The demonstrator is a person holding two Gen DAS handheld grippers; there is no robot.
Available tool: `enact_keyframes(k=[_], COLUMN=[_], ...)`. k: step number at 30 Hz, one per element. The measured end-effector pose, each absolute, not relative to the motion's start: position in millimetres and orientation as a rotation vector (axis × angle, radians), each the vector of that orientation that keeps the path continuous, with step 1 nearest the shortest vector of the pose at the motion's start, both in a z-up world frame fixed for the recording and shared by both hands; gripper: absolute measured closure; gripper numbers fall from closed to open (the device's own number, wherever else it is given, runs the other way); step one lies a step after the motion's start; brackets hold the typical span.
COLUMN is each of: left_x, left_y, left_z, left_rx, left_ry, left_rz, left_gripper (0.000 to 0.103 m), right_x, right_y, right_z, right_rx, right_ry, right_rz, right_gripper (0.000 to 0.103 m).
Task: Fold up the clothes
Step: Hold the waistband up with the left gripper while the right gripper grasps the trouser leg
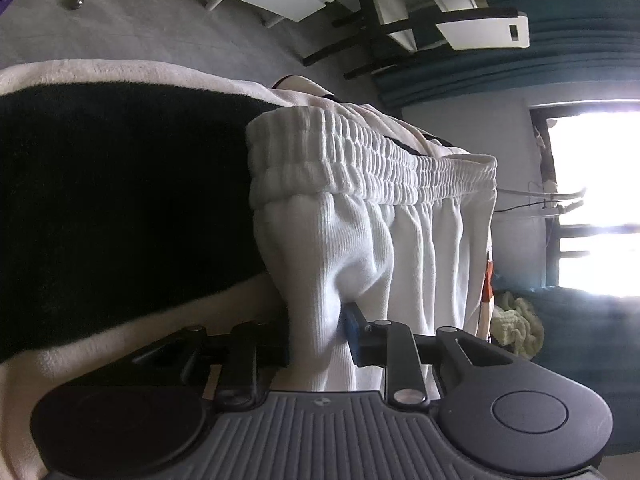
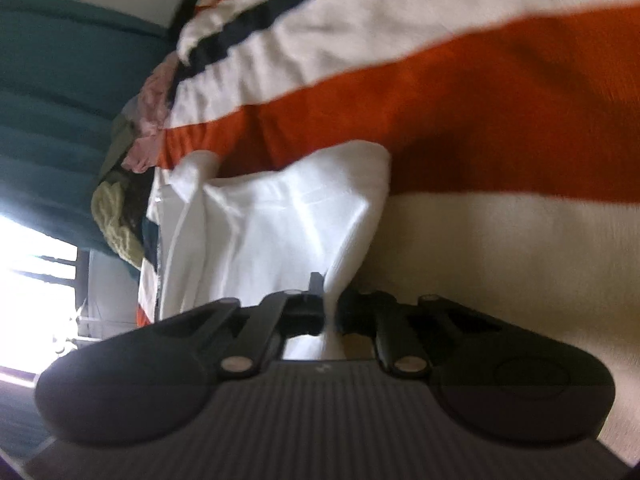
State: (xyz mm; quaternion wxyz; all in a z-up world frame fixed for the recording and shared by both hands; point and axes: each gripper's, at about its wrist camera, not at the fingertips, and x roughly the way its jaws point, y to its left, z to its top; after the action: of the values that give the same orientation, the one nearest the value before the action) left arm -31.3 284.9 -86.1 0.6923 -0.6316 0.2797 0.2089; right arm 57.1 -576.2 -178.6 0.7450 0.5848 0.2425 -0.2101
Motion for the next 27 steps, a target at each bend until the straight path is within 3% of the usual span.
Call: enact_keyframes(k=[5, 18, 27], left_x=[-32, -23, 185], left_y=[277, 288, 279], left_z=[-72, 9, 26], left_rx=[-1.29, -1.251, -1.105], left_ry=[0.646, 0.435, 0.395], left_rz=[0.503, 0.438, 0.415], left_gripper=[0.093, 0.096, 0.096], right_x=[50, 82, 246], right_y=[-570, -566, -541], right_z=[-148, -55, -6], right_rx=[1.192, 1.01, 0.789], right_ry=[0.412, 0.339, 0.325], right_rz=[-0.429, -0.4, -0.443], right_gripper=[0.098, 0.098, 0.098])
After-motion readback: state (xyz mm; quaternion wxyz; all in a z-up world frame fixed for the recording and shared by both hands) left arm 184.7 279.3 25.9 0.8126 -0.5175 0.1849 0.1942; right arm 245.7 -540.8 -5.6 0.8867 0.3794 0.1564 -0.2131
